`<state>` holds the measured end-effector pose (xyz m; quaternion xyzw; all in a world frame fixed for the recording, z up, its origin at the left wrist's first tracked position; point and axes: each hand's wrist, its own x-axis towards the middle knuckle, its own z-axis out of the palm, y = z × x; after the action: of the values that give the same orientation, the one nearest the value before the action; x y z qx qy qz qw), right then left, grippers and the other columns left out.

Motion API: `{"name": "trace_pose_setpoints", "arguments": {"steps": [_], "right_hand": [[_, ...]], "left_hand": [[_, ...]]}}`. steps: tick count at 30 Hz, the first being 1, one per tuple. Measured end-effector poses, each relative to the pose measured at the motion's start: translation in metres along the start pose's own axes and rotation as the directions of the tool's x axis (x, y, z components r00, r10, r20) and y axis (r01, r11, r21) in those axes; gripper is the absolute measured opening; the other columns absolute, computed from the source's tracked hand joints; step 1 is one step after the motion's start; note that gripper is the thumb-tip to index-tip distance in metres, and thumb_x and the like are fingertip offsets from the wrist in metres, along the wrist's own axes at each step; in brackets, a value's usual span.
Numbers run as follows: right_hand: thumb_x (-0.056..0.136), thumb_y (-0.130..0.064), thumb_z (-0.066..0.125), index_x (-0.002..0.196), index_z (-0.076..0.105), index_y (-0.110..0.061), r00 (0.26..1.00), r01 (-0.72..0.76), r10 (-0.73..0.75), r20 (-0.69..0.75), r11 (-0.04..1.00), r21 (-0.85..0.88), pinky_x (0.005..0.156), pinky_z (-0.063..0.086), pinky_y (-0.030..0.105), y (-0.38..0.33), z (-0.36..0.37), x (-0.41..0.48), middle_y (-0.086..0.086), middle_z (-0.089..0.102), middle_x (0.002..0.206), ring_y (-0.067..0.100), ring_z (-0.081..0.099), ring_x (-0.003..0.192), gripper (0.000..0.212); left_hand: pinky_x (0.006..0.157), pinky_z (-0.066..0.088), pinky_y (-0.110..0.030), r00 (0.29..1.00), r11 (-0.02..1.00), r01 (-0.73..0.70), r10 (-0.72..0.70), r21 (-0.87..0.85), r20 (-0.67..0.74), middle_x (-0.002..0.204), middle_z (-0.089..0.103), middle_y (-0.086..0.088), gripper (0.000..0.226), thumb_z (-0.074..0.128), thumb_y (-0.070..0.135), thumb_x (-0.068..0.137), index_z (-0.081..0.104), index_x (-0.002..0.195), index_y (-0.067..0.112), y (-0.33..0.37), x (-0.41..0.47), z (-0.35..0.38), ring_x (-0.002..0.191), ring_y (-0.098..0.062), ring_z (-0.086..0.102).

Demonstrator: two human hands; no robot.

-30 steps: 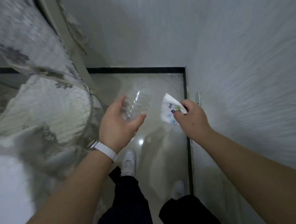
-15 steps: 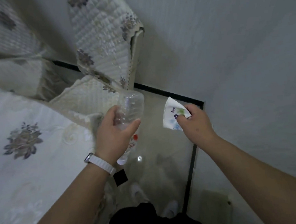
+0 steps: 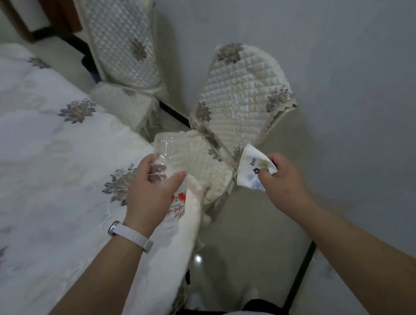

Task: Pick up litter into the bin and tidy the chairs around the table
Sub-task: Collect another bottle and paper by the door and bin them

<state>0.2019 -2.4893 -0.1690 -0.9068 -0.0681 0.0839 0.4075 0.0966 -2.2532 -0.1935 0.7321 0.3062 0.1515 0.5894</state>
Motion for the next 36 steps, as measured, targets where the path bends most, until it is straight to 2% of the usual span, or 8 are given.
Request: {"name": "trace_pose_setpoints", "arguments": {"steps": [4, 8, 12, 17, 21, 26, 32, 36], "right_hand": [[0.087, -0.014, 0.053, 0.09, 0.059, -0.016, 0.985, 0.101, -0.102, 0.139, 0.995, 0.015, 0.058, 0.04, 0.031, -0.032, 0.038, 0.013, 0.002, 0.062, 0.081, 0.021, 0.054, 0.069, 0.006], [0.088, -0.013, 0.053, 0.09, 0.06, -0.02, 0.929, 0.206, -0.207, 0.307, 0.978, 0.037, 0.055, 0.04, 0.029, -0.063, 0.081, 0.023, -0.003, 0.062, 0.076, 0.012, 0.051, 0.059, 0.01], [0.087, -0.012, 0.052, 0.085, 0.057, -0.023, 0.822, 0.329, -0.323, 0.469, 0.942, 0.071, 0.049, 0.035, 0.021, -0.089, 0.121, 0.029, -0.003, 0.06, 0.071, 0.007, 0.048, 0.054, 0.012], [0.087, -0.012, 0.052, 0.085, 0.056, -0.025, 0.675, 0.391, -0.397, 0.622, 0.907, 0.154, 0.055, 0.037, 0.022, -0.123, 0.167, 0.034, -0.006, 0.057, 0.069, 0.007, 0.048, 0.058, 0.014], [0.087, -0.013, 0.055, 0.087, 0.057, -0.023, 0.517, 0.451, -0.456, 0.724, 0.865, 0.222, 0.058, 0.037, 0.031, -0.145, 0.201, 0.026, -0.003, 0.056, 0.071, 0.014, 0.047, 0.059, 0.009], [0.088, -0.016, 0.054, 0.089, 0.055, -0.024, 0.263, 0.536, -0.481, 0.836, 0.794, 0.288, 0.053, 0.032, 0.029, -0.167, 0.233, -0.011, -0.001, 0.058, 0.074, 0.014, 0.049, 0.056, 0.008], [0.089, -0.015, 0.053, 0.088, 0.053, -0.026, -0.011, 0.608, -0.484, 0.875, 0.691, 0.39, 0.053, 0.034, 0.029, -0.188, 0.256, -0.096, -0.007, 0.057, 0.078, 0.01, 0.049, 0.06, 0.011], [0.087, -0.016, 0.054, 0.083, 0.051, -0.026, -0.14, 0.636, -0.469, 0.872, 0.632, 0.442, 0.054, 0.034, 0.03, -0.192, 0.262, -0.159, -0.004, 0.059, 0.079, 0.014, 0.049, 0.062, 0.012]], "left_hand": [[0.096, 0.053, -0.04, 0.987, 0.998, 0.059, -0.061, -0.021, -0.151, 0.116, 0.065, 0.013, 0.063, 0.082, 0.039, 0.077, 0.055, 0.133, 0.031, -0.012, -0.003, -0.04, 0.105, -0.008, 0.063], [0.09, 0.055, -0.035, 0.943, 0.991, 0.125, -0.131, -0.037, -0.307, 0.111, 0.065, 0.018, 0.055, 0.081, 0.037, 0.079, 0.056, 0.127, 0.035, -0.024, -0.014, -0.074, 0.101, -0.004, 0.063], [0.089, 0.054, -0.034, 0.838, 0.973, 0.206, -0.231, -0.106, -0.495, 0.11, 0.061, 0.015, 0.062, 0.082, 0.035, 0.079, 0.054, 0.134, 0.029, -0.031, -0.032, -0.101, 0.102, -0.009, 0.062], [0.087, 0.057, -0.039, 0.683, 0.949, 0.295, -0.291, -0.111, -0.67, 0.111, 0.066, 0.01, 0.057, 0.082, 0.038, 0.077, 0.058, 0.128, 0.032, -0.033, -0.064, -0.13, 0.101, -0.013, 0.065], [0.083, 0.058, -0.038, 0.549, 0.931, 0.334, -0.321, -0.149, -0.771, 0.107, 0.069, 0.011, 0.052, 0.082, 0.036, 0.078, 0.06, 0.125, 0.034, -0.031, -0.093, -0.145, 0.096, -0.009, 0.067], [0.078, 0.052, -0.027, 0.334, 0.918, 0.314, -0.344, -0.241, -0.877, 0.104, 0.064, 0.019, 0.049, 0.08, 0.028, 0.081, 0.056, 0.123, 0.032, -0.027, -0.14, -0.151, 0.094, 0.002, 0.062], [0.08, 0.055, -0.028, 0.076, 0.904, 0.281, -0.357, -0.323, -0.931, 0.106, 0.065, 0.015, 0.055, 0.082, 0.029, 0.079, 0.057, 0.128, 0.028, -0.033, -0.233, -0.159, 0.096, -0.004, 0.065], [0.077, 0.06, -0.036, -0.017, 0.891, 0.269, -0.376, -0.367, -0.926, 0.108, 0.071, 0.008, 0.048, 0.081, 0.037, 0.079, 0.062, 0.122, 0.035, -0.05, -0.304, -0.165, 0.095, -0.013, 0.069]]}}
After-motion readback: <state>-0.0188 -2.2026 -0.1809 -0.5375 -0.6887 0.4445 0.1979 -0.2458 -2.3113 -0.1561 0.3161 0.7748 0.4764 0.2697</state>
